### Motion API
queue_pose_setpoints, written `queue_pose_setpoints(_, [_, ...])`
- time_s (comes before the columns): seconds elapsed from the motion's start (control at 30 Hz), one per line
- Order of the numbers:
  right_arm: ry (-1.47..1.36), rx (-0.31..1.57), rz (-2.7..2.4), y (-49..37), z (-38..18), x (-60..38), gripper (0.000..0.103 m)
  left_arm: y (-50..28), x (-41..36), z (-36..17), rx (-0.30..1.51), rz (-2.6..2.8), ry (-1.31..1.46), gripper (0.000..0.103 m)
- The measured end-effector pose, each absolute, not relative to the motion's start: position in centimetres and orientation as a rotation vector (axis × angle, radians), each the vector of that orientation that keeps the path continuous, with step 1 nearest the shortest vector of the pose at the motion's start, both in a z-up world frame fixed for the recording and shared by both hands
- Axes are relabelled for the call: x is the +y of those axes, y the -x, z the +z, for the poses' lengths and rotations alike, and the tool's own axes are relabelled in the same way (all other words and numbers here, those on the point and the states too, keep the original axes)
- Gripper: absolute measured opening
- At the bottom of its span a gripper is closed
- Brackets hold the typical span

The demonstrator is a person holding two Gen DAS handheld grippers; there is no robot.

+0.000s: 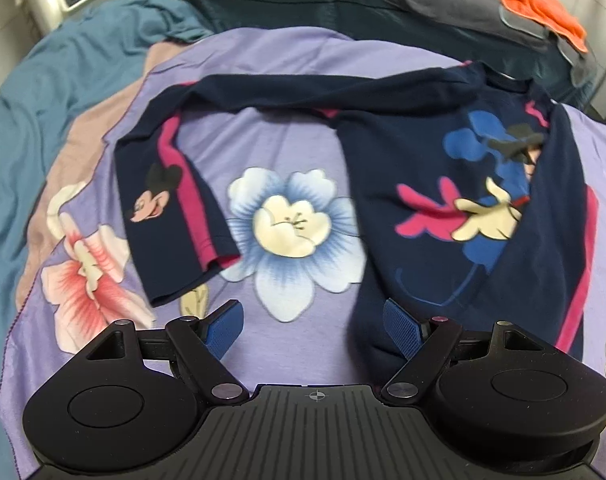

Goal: Fold small clothes

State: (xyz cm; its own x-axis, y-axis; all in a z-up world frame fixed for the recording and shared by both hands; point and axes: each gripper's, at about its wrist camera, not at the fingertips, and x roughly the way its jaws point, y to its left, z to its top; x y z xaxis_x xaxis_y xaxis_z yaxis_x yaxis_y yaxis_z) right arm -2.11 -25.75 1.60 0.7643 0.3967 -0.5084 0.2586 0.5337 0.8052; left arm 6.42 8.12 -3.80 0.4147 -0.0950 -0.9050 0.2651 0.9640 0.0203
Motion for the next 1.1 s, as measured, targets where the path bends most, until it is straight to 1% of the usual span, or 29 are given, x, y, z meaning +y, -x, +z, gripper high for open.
queue_pose_setpoints(0.03, [-1.027, 0.722, 0.068, 2.2, 1.9, -26.8, 0.002, -6.3, 7.8, -3.7, 1.120, -0.233, -0.174, 0.103])
queue_pose_setpoints(0.07, [-1.017, 0.729, 0.056, 2.2, 1.9, -27.5, 0.004, -6.2, 7.5, -3.7, 1.119, -0.238, -0.178, 0.103])
queue_pose_setpoints(0.17, [-0.989, 0.823, 0.053, 1.7, 0.7, -28.0, 0.007, -6.0, 6.9, -3.5, 1.124, -0.242, -0.192, 0.103])
queue_pose_setpoints(0.27, [-0.944, 0.869, 0.068, 1.8, -0.9, -26.3, 0.007, -5.8, 7.1, -3.3, 1.118, -0.235, -0.195, 0.103])
queue_pose_setpoints(0.33, [-0.984, 0.933, 0.091, 1.6, -2.9, -25.2, 0.007, -5.7, 7.7, -3.5, 1.126, -0.220, -0.187, 0.103])
queue_pose_setpoints(0.4, [-1.006, 0.954, 0.078, 1.5, -4.3, -24.0, 0.007, -5.6, 8.5, -3.7, 1.140, -0.203, -0.176, 0.103])
queue_pose_setpoints(0.43, [-1.011, 0.967, 0.088, 1.3, -4.9, -23.3, 0.009, -5.6, 8.9, -3.9, 1.147, -0.193, -0.169, 0.103])
queue_pose_setpoints(0.47, [-1.017, 0.987, 0.093, 0.9, -5.5, -22.8, 0.016, -5.5, 9.3, -4.1, 1.154, -0.184, -0.163, 0.103])
queue_pose_setpoints(0.5, [-1.022, 1.018, 0.094, 0.6, -6.0, -22.3, 0.045, -5.4, 9.6, -4.2, 1.163, -0.176, -0.158, 0.103])
queue_pose_setpoints(0.53, [-1.027, 1.056, 0.102, 0.3, -6.7, -21.7, 0.067, -5.3, 9.9, -4.4, 1.174, -0.169, -0.155, 0.103])
queue_pose_setpoints(0.57, [-1.033, 1.082, 0.105, 0.1, -7.4, -21.2, 0.067, -5.3, 10.2, -4.6, 1.183, -0.164, -0.152, 0.103])
queue_pose_setpoints(0.6, [-1.038, 1.095, 0.110, -0.1, -8.0, -20.6, 0.059, -5.2, 10.4, -4.6, 1.187, -0.161, -0.149, 0.103])
queue_pose_setpoints(0.7, [-1.056, 1.141, 0.140, -1.2, -10.1, -19.1, 0.052, -5.0, 10.7, -4.7, 1.189, -0.161, -0.151, 0.103])
queue_pose_setpoints(0.77, [-1.073, 1.156, 0.132, -1.8, -10.9, -18.4, 0.029, -5.0, 10.8, -4.6, 1.189, -0.163, -0.158, 0.103])
queue_pose_setpoints(0.8, [-1.077, 1.139, 0.120, -1.8, -10.7, -18.3, 0.007, -5.0, 10.8, -4.6, 1.188, -0.165, -0.160, 0.103])
queue_pose_setpoints(0.87, [-1.072, 1.082, 0.128, -1.6, -9.5, -18.4, 0.005, -5.1, 10.7, -4.7, 1.185, -0.165, -0.159, 0.103])
queue_pose_setpoints(0.97, [-1.047, 0.974, 0.177, -0.8, -6.0, -19.9, 0.004, -5.1, 10.4, -4.9, 1.194, -0.167, -0.155, 0.103])
queue_pose_setpoints(1.1, [-1.124, 0.774, 0.113, 1.7, -0.7, -26.0, 0.004, -5.0, 9.9, -5.2, 1.197, -0.177, -0.161, 0.103])
